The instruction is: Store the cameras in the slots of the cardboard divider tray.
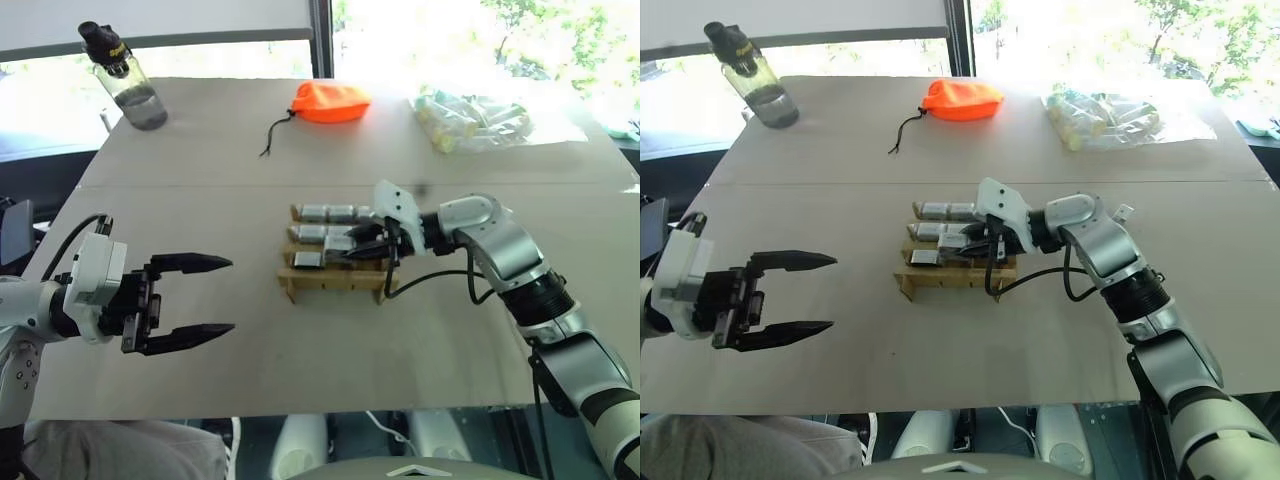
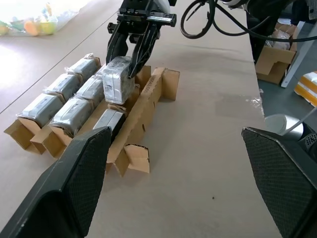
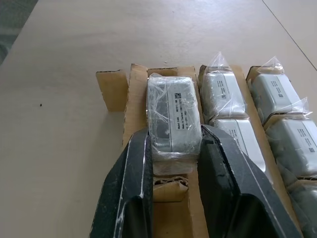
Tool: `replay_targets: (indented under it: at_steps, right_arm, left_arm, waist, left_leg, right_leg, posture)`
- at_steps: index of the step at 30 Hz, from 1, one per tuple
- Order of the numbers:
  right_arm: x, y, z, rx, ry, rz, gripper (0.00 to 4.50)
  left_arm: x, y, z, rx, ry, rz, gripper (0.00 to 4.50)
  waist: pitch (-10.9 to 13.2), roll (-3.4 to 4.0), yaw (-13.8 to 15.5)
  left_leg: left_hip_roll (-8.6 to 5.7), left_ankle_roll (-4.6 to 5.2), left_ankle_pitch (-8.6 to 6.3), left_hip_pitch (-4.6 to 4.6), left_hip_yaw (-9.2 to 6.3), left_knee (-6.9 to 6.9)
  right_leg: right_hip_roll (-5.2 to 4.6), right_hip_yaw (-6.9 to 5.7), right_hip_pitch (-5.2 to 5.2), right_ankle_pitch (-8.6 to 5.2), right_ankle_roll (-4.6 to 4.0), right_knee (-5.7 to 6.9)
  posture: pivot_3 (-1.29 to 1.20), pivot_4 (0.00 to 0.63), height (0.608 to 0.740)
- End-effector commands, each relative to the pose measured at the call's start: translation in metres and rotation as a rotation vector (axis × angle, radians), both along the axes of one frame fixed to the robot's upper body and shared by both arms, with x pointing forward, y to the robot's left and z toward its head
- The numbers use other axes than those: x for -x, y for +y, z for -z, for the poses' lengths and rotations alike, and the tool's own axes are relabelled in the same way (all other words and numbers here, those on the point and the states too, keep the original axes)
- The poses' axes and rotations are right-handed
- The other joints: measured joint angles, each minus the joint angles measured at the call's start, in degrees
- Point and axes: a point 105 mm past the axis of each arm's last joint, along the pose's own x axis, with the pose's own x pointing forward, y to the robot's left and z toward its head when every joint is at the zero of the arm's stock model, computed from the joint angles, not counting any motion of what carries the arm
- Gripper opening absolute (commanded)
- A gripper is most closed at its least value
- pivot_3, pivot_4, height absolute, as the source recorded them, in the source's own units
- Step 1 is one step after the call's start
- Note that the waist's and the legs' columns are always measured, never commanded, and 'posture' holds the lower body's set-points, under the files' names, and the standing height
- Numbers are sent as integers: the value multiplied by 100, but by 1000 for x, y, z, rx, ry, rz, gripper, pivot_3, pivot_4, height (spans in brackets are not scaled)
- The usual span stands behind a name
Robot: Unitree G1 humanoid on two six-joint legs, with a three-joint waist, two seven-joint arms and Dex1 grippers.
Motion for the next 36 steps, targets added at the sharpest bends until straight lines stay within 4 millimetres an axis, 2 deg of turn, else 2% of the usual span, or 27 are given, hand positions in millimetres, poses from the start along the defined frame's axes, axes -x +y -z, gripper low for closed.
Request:
replay_targets:
  at_steps: [1, 8, 21, 22, 25, 27, 28, 30, 32, 36]
  right_arm:
    - [4, 1, -8, -20, -29, -15, 717]
    - [1, -10, 12, 87, -14, 10, 717]
    - [6, -5, 25, 130, 13, 22, 717]
    - [6, -3, 25, 125, 12, 17, 1774]
    - [9, -1, 24, 116, 12, 2, 3156]
    - [10, -1, 19, 94, 12, 9, 4261]
    - [10, -1, 17, 85, 12, 13, 4459]
    - [13, -3, 8, 54, 25, 11, 4459]
    - [19, -10, -10, 3, 32, 1, 4459]
    - [23, -39, -43, -104, 6, 99, 4459]
  left_arm:
    - [1, -3, -6, 9, -21, 20, 4403]
    - [0, -5, -7, 14, -21, 28, 4403]
    - [-2, -10, -9, 23, -21, 42, 4403]
    - [-2, -10, -9, 21, -21, 42, 4403]
    - [-3, -11, -10, 23, -20, 50, 4403]
    - [-3, -12, -11, 27, -19, 55, 4403]
    - [-4, -12, -11, 28, -19, 57, 4403]
    - [-4, -13, -11, 29, -20, 59, 4403]
    - [-4, -14, -12, 31, -22, 63, 4403]
    - [-8, -21, -17, 61, -32, 73, 4403]
  waist:
    - [0, 0, 0]
    - [0, -1, 8]
    - [0, -1, 13]
    - [-1, -1, 12]
    - [0, 0, 4]
    - [-1, -1, 1]
    - [0, -1, -4]
    - [0, -1, -5]
    - [1, 1, 13]
    - [0, -1, 41]
  left_leg:
    - [0, 0, 0, -1, 0, 0]
    - [-1, 0, 0, 2, -1, 0]
    - [-2, 0, 0, 0, -1, -1]
    - [-2, 0, 0, 0, -2, -1]
    - [-2, 0, 0, 1, -3, -1]
    - [-1, 0, 0, 1, -2, -1]
    - [-1, 0, 0, 2, -1, -1]
    - [-1, 0, 0, 2, 0, -1]
    - [0, 0, 0, 0, -1, 0]
    - [-2, 0, 0, -6, -7, 0]
  right_leg:
    - [0, 0, 0, 0, 0, 0]
    - [-1, -1, 1, 0, 0, 1]
    - [-2, -2, 0, 0, 0, -1]
    - [-2, -2, 0, 0, 0, 0]
    - [-1, -3, 0, 0, 0, 1]
    - [0, -2, 0, 0, 0, 2]
    - [0, -1, 0, 0, 0, 2]
    - [0, 1, 0, 0, 0, 3]
    - [0, -1, -1, 0, 0, 3]
    - [-4, -8, -1, 0, 1, -3]
  posture:
    - [0, 150, 740]
    - [0, 150, 740]
    - [0, 150, 740]
    - [0, 150, 740]
    - [0, 150, 740]
    - [0, 150, 740]
    - [0, 150, 740]
    - [0, 150, 740]
    - [0, 150, 740]
    - [0, 150, 740]
